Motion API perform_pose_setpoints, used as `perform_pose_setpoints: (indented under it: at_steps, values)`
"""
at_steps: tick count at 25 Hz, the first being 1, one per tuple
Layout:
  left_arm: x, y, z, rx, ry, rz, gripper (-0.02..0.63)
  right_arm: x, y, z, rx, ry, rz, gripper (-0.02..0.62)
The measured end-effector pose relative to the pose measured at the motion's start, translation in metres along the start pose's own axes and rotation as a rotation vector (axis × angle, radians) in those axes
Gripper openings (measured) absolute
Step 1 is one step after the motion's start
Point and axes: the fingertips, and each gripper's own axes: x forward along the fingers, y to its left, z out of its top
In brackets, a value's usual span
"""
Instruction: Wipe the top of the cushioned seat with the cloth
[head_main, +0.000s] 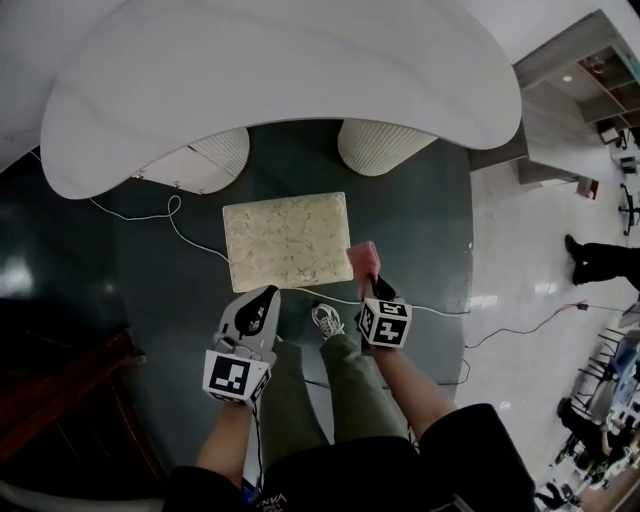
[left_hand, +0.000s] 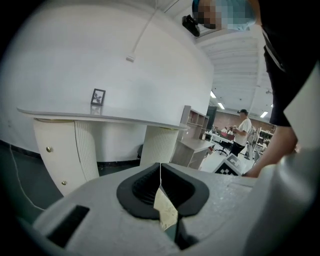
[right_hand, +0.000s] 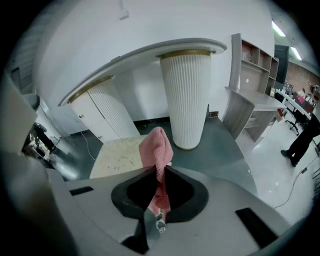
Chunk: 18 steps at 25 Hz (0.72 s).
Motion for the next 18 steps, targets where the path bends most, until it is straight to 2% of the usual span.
perform_pose_setpoints:
  at_steps: [10,18]
  values:
    - [-0.057,0.015,0.071,0.044,-0.1,0.095,0.02,-0.085,0.074,0.102,-0.039,-0.17,0.19,0.038]
    - [-0.126,0.023,0.1,0.05,-0.135,0.196,0.02,-0.17,0.148,0.153,-0.137,-0.308,0.358,0.038]
